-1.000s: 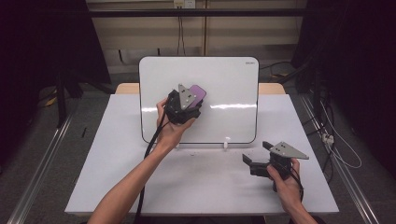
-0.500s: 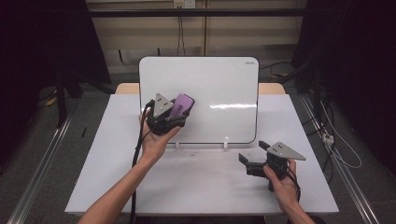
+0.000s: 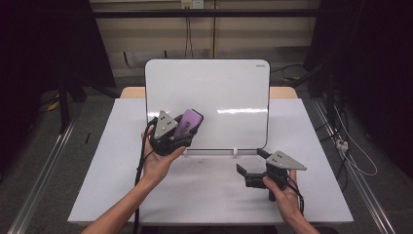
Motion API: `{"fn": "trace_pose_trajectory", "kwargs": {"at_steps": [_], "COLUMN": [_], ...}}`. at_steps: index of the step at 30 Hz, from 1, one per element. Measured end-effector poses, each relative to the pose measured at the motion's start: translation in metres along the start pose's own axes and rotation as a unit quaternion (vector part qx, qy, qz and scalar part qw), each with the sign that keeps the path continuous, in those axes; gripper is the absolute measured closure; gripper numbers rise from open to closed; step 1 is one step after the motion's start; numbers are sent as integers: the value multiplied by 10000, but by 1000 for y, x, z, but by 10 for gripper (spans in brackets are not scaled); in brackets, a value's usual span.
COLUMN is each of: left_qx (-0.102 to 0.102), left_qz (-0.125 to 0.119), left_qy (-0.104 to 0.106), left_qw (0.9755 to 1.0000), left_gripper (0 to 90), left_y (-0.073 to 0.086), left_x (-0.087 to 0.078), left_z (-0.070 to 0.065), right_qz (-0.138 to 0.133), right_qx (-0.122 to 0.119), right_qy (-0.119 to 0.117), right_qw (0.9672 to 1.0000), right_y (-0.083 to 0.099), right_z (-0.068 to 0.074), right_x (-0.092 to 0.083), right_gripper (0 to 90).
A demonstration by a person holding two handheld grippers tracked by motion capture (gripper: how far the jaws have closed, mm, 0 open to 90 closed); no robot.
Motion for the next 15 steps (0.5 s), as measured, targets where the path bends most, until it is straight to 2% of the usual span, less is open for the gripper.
{"fn": "trace_pose_trajectory", "kwargs": {"at_steps": [2, 5, 8, 9, 10, 12, 13, 15], "left_qx": [-62, -307, -499, -505, -632, -753, -895, -993], "left_qz": [-24, -95, -175, -188, -200, -199, -168, -131], "left_qy": [1, 85, 143, 144, 163, 186, 195, 238], "left_qw": [10000, 9994, 9985, 9984, 9977, 9968, 9957, 9947], "left_gripper": [412, 412, 412, 412, 412, 411, 412, 412], "left_y": [0, 1, 1, 1, 1, 2, 3, 5], "left_x": [-2, -6, -7, -7, -7, -7, -6, -5], "left_z": [0, 1, 3, 4, 4, 5, 5, 5], "right_qz": [12, -24, -197, -230, -268, -427, -468, -518], "right_qx": [-23, -70, -142, -137, -158, -102, -103, -117], "right_qy": [-49, -100, -161, -181, -189, -320, -370, -427], "right_qw": [10000, 9999, 9996, 9995, 9993, 9985, 9982, 9977], "right_y": [-1, -5, -11, -13, -15, -19, -21, -25], "right_z": [3, 8, 13, 15, 15, 19, 21, 25], "right_x": [5, 14, 25, 28, 31, 36, 40, 47], "right_gripper": [56, 56, 54, 47, 44, 43, 47, 60]}}
Point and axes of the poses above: each handheld gripper's, and its own axes: x roughly forward along the jaws, y roughly out of its underside, z roughly to its left, the point moved 1 cm from there along x, roughly forward along the jaws, and after that the axes turned 15 degrees about -y, right-handed, at the moved point
